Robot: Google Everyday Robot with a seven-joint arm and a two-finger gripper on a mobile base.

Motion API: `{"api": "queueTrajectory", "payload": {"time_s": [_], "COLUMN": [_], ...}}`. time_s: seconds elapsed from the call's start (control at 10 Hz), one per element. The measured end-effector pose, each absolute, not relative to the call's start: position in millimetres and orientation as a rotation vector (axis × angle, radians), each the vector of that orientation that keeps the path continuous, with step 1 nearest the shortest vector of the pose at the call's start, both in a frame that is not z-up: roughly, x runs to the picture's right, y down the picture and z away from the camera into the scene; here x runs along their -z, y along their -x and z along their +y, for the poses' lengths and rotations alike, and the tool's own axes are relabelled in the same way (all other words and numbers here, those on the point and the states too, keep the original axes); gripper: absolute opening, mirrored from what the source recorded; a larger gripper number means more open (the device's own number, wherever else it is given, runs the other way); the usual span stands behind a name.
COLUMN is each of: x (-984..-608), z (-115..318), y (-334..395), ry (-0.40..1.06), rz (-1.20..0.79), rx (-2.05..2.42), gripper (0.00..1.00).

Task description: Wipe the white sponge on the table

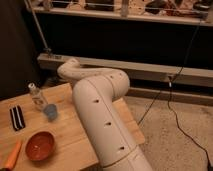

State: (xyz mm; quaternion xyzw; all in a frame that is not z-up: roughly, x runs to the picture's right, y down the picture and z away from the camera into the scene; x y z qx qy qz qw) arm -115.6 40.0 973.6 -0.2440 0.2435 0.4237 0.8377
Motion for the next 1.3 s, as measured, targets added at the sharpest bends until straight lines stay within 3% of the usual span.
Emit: {"api": "queueTrajectory", "payload": {"time_s": [0.7, 1.3], "x": [-968.5, -925.2], "z": [54.9, 106.6], "y": [54.8, -6.7], "ry": [0.550, 0.577], "rz": [0.575, 0.655], "rx": [-1.015, -1.001], "gripper": [0.00, 0.00]}}
